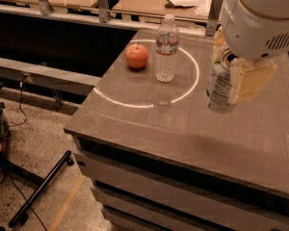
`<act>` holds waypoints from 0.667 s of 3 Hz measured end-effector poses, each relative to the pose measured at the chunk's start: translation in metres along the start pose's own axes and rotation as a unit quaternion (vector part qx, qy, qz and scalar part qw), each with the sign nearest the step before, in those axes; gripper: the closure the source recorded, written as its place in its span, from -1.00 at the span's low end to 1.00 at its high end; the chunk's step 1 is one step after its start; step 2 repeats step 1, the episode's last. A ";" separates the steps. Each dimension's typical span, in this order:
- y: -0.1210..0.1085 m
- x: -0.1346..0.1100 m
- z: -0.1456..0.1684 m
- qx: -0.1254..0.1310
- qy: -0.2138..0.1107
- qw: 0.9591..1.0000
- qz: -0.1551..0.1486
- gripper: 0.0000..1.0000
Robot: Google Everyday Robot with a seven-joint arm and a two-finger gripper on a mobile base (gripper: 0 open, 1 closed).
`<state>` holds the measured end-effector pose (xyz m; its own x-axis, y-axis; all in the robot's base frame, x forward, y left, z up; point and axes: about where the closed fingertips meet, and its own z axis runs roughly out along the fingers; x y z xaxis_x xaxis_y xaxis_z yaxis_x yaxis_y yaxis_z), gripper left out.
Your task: Pick 7up can
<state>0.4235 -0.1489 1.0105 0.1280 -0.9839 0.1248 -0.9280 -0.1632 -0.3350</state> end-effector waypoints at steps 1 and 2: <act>-0.002 -0.004 -0.006 0.016 -0.004 1.000 -0.001 1.00; -0.002 -0.004 -0.006 0.016 -0.004 1.000 -0.001 1.00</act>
Offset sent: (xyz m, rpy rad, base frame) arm 0.0000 0.0000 0.0000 0.0000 0.0000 0.0000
